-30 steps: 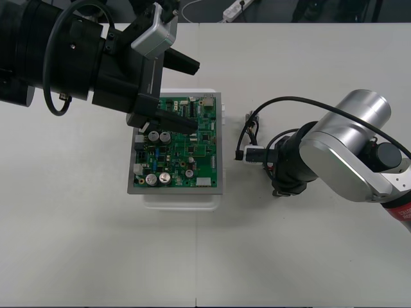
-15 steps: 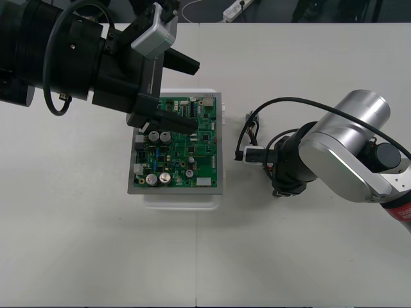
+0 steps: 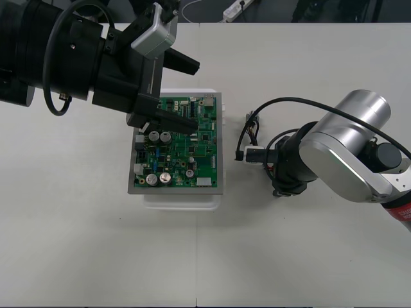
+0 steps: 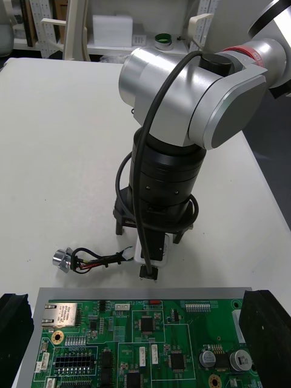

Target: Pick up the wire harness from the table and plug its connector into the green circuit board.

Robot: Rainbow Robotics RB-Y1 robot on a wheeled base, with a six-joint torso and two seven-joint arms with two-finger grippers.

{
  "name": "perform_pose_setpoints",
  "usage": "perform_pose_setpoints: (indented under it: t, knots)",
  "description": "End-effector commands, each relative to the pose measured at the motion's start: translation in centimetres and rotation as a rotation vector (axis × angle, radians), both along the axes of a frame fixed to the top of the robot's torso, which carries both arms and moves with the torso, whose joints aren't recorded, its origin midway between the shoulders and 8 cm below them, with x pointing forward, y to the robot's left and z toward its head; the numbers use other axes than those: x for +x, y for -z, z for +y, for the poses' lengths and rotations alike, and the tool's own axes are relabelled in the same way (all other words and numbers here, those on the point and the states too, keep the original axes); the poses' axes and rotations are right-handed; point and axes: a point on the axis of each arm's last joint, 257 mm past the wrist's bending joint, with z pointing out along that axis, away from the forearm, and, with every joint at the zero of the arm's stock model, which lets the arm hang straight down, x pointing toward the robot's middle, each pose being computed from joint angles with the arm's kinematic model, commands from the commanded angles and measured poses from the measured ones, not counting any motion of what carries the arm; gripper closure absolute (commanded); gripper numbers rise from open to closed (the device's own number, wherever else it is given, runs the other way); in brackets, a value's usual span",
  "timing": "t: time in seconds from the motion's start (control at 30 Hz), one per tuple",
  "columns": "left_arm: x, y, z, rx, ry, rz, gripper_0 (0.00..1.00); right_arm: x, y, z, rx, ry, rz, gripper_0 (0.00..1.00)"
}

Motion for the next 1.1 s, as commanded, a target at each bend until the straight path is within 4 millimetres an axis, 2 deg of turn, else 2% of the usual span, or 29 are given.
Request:
perform_pose_setpoints:
  t: [0.03, 0.57, 0.67, 0.7, 0.77, 0.8, 0.87, 0.93, 1.1]
  knots:
    - [0.13, -2.52, -1.73, -0.046, 0.019, -0.065, 0.0, -1.03, 2.63, -4.15, -0.085, 0.064, 0.049, 0.0]
    - [0.13, -2.52, -1.73, -0.046, 0.019, -0.065, 0.0, -0.79, 2.5, -4.87, -0.101, 0.072, 0.039, 0.0]
    - [0.13, -2.52, -1.73, -0.046, 0.019, -0.065, 0.0, -0.89, 2.59, -4.67, -0.095, 0.071, 0.043, 0.38]
    - [0.13, -2.52, -1.73, -0.046, 0.019, -0.065, 0.0, -0.86, 2.54, -4.62, -0.094, 0.07, 0.043, 0.44]
    - [0.13, -2.52, -1.73, -0.046, 0.019, -0.065, 0.0, -0.91, 2.61, -4.51, -0.094, 0.067, 0.044, 0.7]
    - [0.13, -2.52, -1.73, -0.046, 0.019, -0.065, 0.0, -0.89, 2.57, -4.37, -0.091, 0.065, 0.044, 0.75]
    - [0.13, -2.52, -1.73, -0.046, 0.019, -0.065, 0.0, -0.87, 2.56, -4.4, -0.093, 0.064, 0.043, 0.9]
    - [0.13, -2.52, -1.73, -0.046, 0.019, -0.065, 0.0, -0.89, 2.53, -4.33, -0.091, 0.064, 0.043, 1.0]
    - [0.13, -2.52, -1.73, -0.046, 0.019, -0.065, 0.0, -0.9, 2.58, -4.29, -0.089, 0.067, 0.044, 1.0]
